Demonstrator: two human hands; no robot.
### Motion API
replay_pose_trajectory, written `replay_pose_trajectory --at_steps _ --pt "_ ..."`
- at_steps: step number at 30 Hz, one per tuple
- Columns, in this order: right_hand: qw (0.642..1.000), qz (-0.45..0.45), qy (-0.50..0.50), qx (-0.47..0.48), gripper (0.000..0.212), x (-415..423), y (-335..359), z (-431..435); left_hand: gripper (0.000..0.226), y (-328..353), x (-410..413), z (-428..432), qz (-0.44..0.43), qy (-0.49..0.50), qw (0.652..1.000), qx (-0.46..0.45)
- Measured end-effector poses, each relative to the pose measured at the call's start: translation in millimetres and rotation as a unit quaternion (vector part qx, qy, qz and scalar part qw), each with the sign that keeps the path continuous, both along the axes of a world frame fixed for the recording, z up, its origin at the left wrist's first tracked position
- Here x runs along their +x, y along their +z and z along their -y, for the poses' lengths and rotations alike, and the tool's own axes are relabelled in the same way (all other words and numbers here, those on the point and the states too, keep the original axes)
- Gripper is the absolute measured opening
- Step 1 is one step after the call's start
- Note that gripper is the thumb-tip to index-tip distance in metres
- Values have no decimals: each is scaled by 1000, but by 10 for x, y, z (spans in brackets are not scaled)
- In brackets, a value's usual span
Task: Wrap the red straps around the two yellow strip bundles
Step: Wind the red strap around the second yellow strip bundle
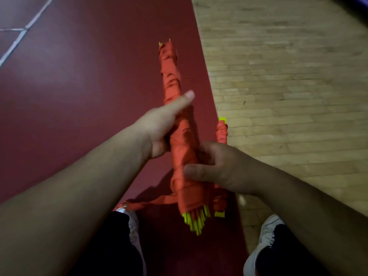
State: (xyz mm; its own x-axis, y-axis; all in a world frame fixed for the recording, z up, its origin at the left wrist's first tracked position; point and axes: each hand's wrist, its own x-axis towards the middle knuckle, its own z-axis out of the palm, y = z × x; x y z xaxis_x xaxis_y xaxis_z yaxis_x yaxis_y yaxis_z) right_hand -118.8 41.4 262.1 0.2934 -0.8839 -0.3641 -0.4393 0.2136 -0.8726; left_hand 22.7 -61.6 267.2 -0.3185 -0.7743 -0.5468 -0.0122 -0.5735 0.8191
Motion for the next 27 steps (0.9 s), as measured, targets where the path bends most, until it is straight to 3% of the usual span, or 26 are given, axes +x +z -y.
replay_pose_trajectory --at_steps 3,6,9,11,14,19,21,25,27 --pt "1000 28 -6 -8 70 -9 -27 -28 24 -111 -5 -33 41 11 999 15" --pt "995 98 -20 14 84 -102 -4 -12 9 -120 32 -2 -53 1 995 84" --pt "997 70 -22 28 97 -195 1 32 16 -66 74 58 -127 11 986 107" --pt "995 84 18 49 90 -224 7 14 18 1 102 92 -155 25 983 99" --pt "984 161 11 71 80 -214 16 -46 16 77 135 105 -191 21 978 86" --pt "956 282 -38 77 89 -198 -35 -33 24 58 75 53 -238 22 968 79" --pt "967 248 -28 56 88 -257 11 9 32 46 76 59 -238 25 967 87" --pt "986 161 29 11 43 -193 88 -13 43 15 36 16 -176 -1 980 93" --pt "989 141 33 11 55 -120 56 -24 50 -1 1 -33 -124 -24 989 70"
